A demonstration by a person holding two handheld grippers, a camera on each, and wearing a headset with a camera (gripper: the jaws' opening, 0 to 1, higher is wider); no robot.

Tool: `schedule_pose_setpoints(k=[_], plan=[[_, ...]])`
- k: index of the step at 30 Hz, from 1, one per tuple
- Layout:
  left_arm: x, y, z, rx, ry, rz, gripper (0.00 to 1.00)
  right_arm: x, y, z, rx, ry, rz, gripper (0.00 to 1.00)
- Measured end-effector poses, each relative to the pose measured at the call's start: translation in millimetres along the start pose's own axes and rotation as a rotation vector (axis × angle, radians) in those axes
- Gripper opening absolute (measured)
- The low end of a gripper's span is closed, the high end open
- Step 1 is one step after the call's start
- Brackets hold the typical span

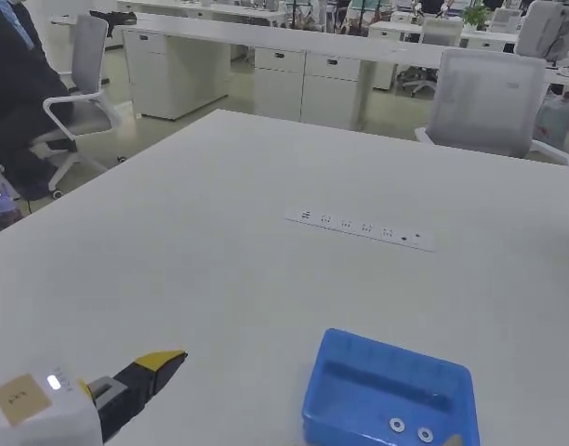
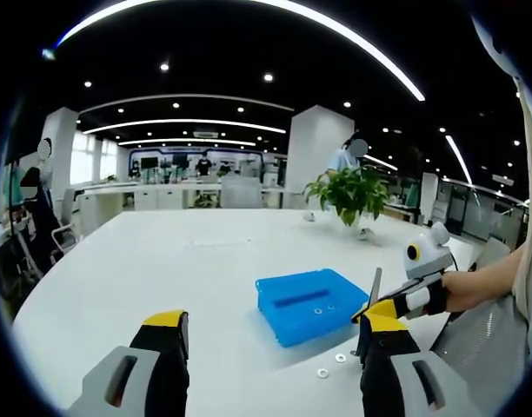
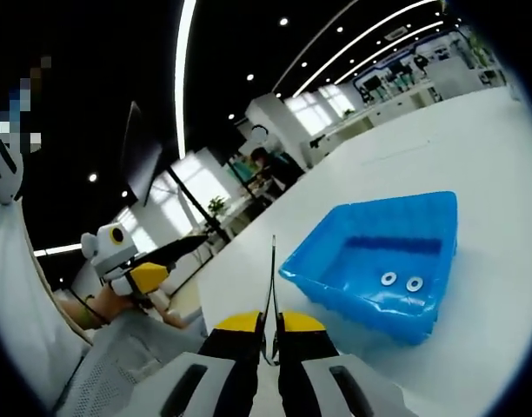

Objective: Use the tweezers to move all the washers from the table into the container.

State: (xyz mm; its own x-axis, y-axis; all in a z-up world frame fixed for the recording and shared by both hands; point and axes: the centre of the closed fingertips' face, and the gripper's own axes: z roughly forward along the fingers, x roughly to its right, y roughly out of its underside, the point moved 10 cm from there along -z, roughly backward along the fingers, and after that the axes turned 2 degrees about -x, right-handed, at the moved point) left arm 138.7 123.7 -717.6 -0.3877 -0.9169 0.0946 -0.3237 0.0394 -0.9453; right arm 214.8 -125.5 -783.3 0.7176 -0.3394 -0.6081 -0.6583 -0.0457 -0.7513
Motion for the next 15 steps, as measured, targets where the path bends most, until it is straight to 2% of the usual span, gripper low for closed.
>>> schedule_pose_setpoints(k=[15], plan=[[-0.9, -1.0, -1.0, 0.012, -0.006, -0.005, 0.82, 0.5, -9.1, -8.7, 0.081, -0.003, 0.059, 0.03]])
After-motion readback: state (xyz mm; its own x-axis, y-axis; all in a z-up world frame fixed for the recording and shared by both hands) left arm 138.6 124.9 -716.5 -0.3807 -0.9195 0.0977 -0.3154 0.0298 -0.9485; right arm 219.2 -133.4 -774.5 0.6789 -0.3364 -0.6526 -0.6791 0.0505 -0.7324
